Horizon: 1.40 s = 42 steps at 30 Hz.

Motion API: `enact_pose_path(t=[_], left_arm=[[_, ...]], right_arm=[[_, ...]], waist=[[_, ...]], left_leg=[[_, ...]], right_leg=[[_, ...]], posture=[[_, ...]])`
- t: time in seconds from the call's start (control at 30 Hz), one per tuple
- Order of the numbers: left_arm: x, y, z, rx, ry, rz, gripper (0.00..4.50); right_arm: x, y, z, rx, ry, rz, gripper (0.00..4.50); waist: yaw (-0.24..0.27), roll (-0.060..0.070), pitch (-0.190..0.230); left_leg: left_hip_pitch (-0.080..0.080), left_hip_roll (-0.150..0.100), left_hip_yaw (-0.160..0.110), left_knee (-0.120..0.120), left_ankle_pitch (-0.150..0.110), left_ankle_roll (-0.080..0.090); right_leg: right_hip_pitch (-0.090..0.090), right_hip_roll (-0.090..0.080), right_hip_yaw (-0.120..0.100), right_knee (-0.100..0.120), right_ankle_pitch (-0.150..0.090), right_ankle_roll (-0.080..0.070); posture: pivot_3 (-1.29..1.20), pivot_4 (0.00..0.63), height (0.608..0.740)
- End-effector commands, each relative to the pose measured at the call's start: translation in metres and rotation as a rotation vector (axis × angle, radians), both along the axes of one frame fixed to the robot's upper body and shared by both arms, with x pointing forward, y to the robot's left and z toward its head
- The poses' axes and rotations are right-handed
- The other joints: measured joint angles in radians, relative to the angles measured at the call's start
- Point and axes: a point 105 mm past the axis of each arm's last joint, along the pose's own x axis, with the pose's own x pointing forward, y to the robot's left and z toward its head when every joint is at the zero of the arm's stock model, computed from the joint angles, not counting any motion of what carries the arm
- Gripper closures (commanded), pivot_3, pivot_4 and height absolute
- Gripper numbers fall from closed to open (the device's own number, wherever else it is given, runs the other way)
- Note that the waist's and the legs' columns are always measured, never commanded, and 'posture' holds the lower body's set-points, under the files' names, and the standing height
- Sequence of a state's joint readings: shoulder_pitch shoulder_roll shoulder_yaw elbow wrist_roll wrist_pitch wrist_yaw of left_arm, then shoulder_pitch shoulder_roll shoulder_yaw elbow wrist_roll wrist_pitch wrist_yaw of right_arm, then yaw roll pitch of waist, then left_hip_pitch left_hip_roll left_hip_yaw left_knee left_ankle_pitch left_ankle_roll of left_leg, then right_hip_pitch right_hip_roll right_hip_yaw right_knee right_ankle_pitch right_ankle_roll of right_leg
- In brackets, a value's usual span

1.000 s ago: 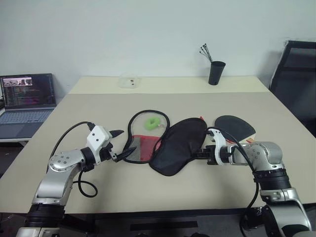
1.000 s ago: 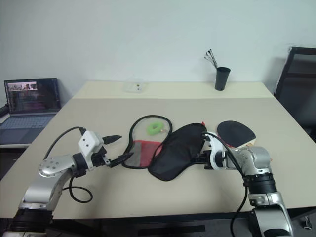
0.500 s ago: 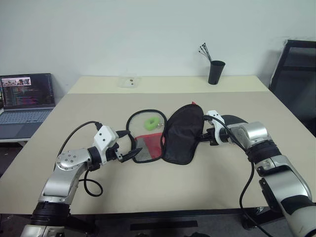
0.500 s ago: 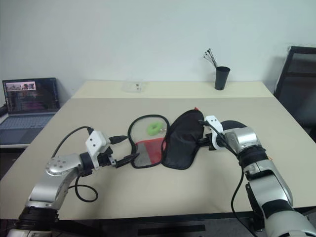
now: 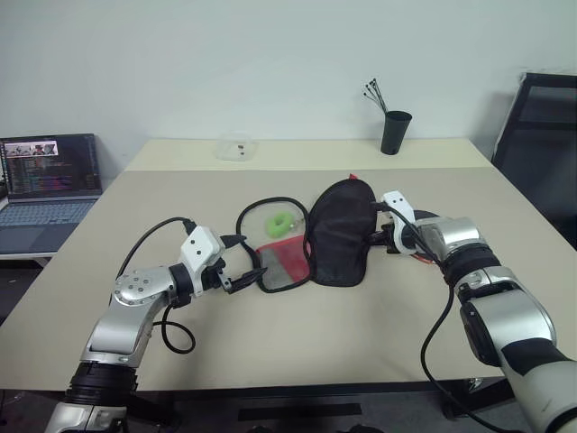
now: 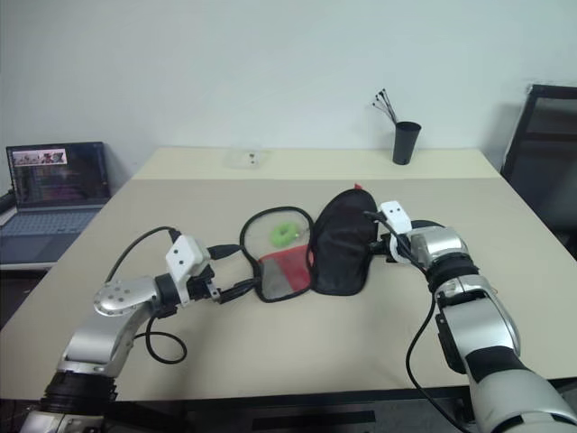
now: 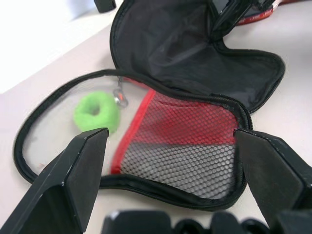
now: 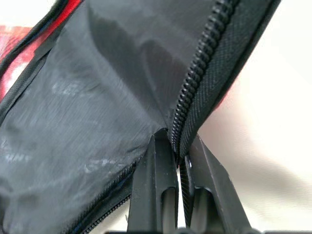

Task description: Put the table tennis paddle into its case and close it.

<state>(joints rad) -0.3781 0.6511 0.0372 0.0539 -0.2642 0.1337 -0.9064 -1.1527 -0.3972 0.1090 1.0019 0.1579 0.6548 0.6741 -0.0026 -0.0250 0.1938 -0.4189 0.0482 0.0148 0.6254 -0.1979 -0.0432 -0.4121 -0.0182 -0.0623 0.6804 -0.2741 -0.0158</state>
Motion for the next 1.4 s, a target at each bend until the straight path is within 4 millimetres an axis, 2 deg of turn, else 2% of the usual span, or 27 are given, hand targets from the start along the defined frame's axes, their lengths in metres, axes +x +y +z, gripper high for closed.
enact_pose_path(t=[0.03,0.2,0.37,0.57,0.9,1.0,1.07,1.1,1.27,1.4], left_arm=[[0.003,-0.009,0.007,-0.002,-0.038,-0.033,0.00],[0.008,-0.018,0.006,-0.006,-0.040,-0.063,0.00],[0.010,-0.022,0.005,-0.010,-0.043,-0.077,0.00],[0.011,-0.023,0.004,-0.009,-0.040,-0.086,0.00],[0.013,-0.018,0.006,0.000,-0.049,-0.077,0.00],[0.011,-0.017,0.005,-0.001,-0.051,-0.072,0.00],[0.010,-0.017,0.005,-0.001,-0.051,-0.069,0.00],[0.010,-0.016,0.005,-0.001,-0.051,-0.068,0.00],[0.008,-0.014,0.005,-0.001,-0.054,-0.056,0.00],[0.007,-0.012,0.005,0.002,-0.055,-0.049,0.00]], right_arm=[[0.003,-0.012,0.009,0.022,-0.051,-0.061,3.11],[-0.004,-0.022,0.007,0.076,-0.042,-0.114,1.45],[-0.022,-0.020,0.009,0.176,-0.039,-0.155,1.45],[-0.048,0.006,-0.014,0.279,-0.017,-0.206,1.45],[-0.056,0.038,-0.032,0.329,-0.033,-0.249,1.45],[-0.056,0.045,-0.033,0.290,-0.060,-0.218,0.86],[-0.057,0.049,-0.034,0.250,-0.084,-0.191,0.21],[-0.057,0.050,-0.034,0.240,-0.091,-0.183,0.02],[-0.058,0.057,-0.033,0.157,-0.159,-0.117,0.02],[-0.058,0.058,-0.032,0.127,-0.181,-0.092,0.94]], waist=[[0.000,0.000,0.000],[0.000,0.000,0.000],[0.001,0.000,0.000],[-0.004,0.000,0.000],[-0.006,-0.001,-0.001],[-0.008,-0.001,-0.001],[-0.010,-0.001,-0.001],[-0.011,-0.001,-0.001],[-0.017,-0.001,-0.001],[-0.023,-0.001,-0.001]], left_leg=[[0.000,0.000,0.000,0.000,0.000,0.000],[0.000,0.000,0.000,0.000,0.000,0.000],[0.000,0.000,0.000,0.000,0.000,0.000],[0.001,0.001,0.000,0.000,0.000,0.000],[0.002,0.001,0.000,0.001,0.000,0.000],[0.003,0.001,0.000,0.001,0.000,0.000],[0.003,0.002,0.000,0.001,0.000,0.000],[0.003,0.002,0.000,0.001,0.000,0.000],[0.003,0.002,0.000,0.001,0.000,0.000],[0.003,0.002,0.000,0.001,0.000,0.000]], right_leg=[[0.000,0.000,0.000,0.000,0.000,0.000],[0.000,0.000,0.000,0.000,0.000,0.000],[0.000,0.000,0.000,0.001,0.000,0.000],[0.000,0.001,0.000,0.001,0.000,0.000],[0.001,0.001,0.001,0.001,0.000,0.001],[0.001,0.002,0.000,0.001,0.000,0.001],[0.001,0.002,0.001,0.002,0.001,0.000],[0.002,0.002,0.000,0.002,0.001,0.000],[0.002,0.002,0.001,0.001,0.001,0.000],[0.002,0.002,0.001,0.001,0.001,0.000]], posture=[[0.00,0.150,0.740],[0.00,0.150,0.740],[0.00,0.150,0.740],[0.00,0.150,0.740],[0.00,0.150,0.740],[0.00,0.150,0.740],[0.00,0.150,0.740],[0.00,0.150,0.740],[0.00,0.150,0.740],[0.00,0.150,0.740]])
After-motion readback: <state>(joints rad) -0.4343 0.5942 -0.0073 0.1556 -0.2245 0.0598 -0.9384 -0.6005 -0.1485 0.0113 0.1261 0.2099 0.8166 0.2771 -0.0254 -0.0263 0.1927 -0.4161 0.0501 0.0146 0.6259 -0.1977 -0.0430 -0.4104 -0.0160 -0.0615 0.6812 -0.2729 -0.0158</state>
